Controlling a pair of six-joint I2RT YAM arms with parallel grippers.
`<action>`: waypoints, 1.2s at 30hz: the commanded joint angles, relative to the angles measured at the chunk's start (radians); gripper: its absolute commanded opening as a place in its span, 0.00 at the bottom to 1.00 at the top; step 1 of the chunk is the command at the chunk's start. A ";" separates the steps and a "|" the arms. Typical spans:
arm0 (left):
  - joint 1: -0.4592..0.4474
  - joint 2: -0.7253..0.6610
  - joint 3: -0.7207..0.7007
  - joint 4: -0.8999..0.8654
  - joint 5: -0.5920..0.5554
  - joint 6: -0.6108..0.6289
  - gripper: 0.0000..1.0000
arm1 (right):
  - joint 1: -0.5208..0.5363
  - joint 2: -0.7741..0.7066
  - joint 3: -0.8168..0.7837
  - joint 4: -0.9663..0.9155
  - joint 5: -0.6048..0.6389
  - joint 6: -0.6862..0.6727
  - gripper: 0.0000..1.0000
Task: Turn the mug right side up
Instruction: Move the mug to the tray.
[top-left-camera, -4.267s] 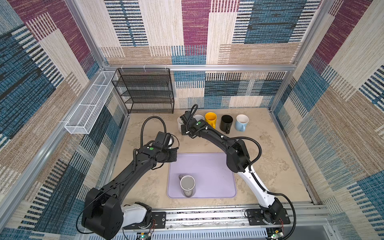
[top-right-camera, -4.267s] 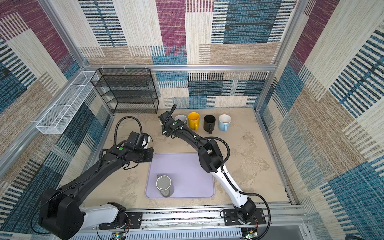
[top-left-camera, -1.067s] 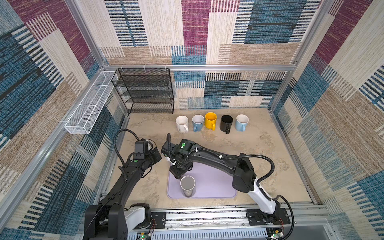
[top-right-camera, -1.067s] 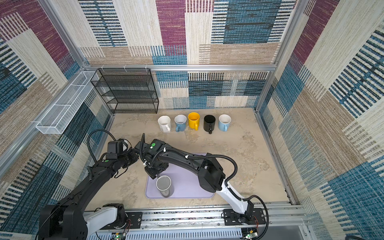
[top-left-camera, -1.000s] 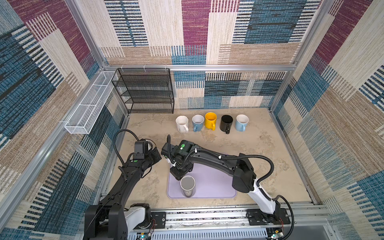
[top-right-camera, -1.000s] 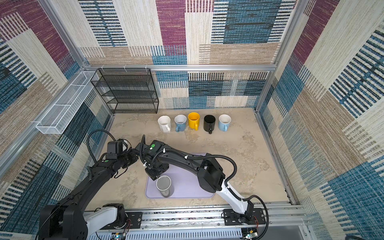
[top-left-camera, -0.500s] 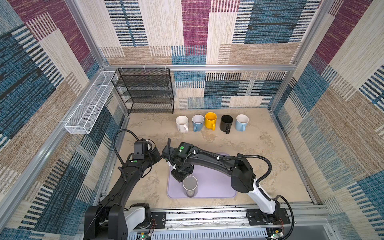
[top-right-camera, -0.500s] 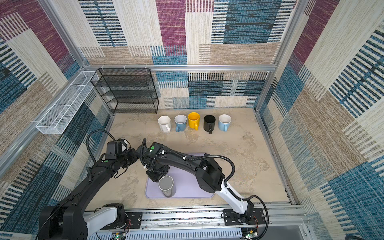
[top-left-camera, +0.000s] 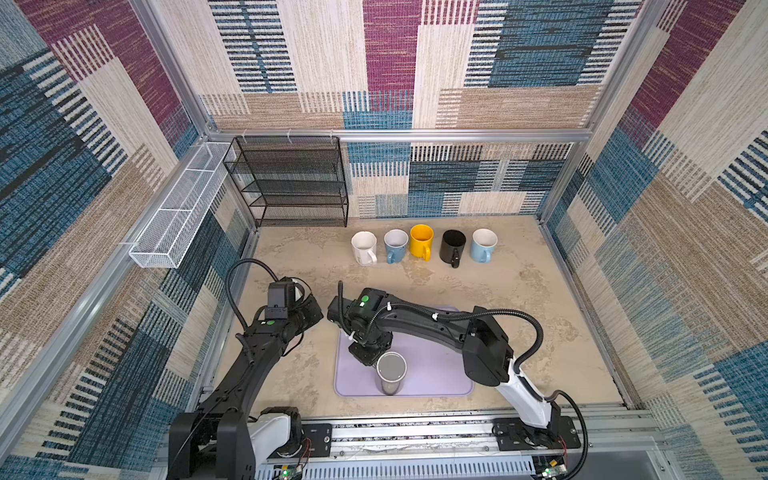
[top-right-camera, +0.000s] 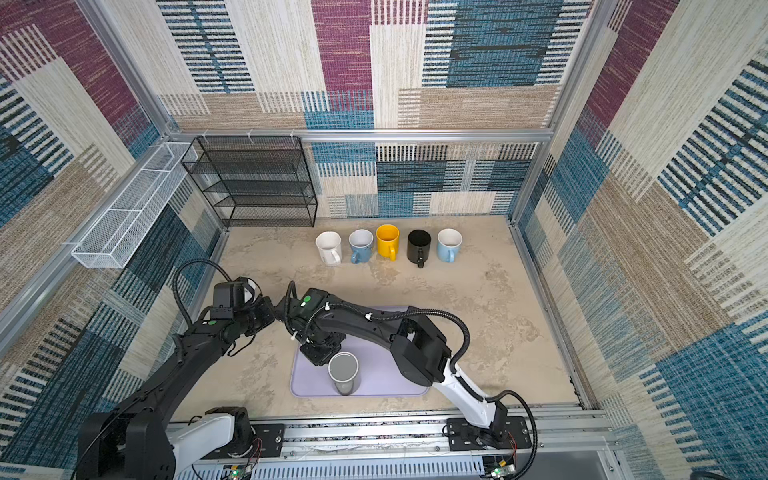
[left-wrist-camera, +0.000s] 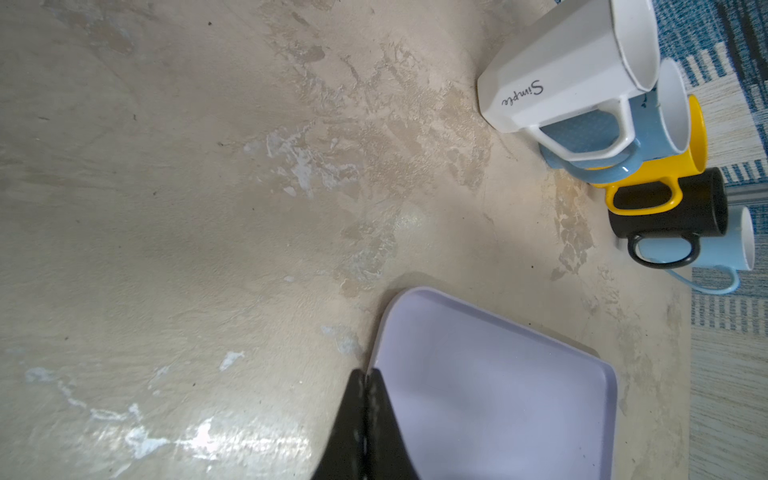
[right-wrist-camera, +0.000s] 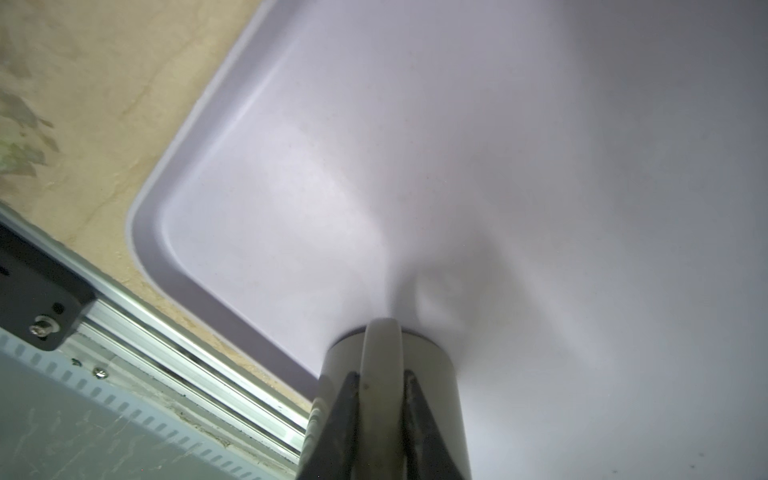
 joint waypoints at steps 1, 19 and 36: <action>0.000 -0.003 0.011 0.012 0.005 0.002 0.06 | 0.000 -0.012 -0.013 0.011 0.103 -0.065 0.18; 0.001 0.003 0.015 0.013 0.007 0.007 0.06 | -0.061 -0.068 -0.085 0.076 0.226 -0.159 0.17; 0.002 0.003 0.017 -0.009 -0.015 0.017 0.06 | -0.054 -0.109 -0.215 0.154 0.147 -0.392 0.22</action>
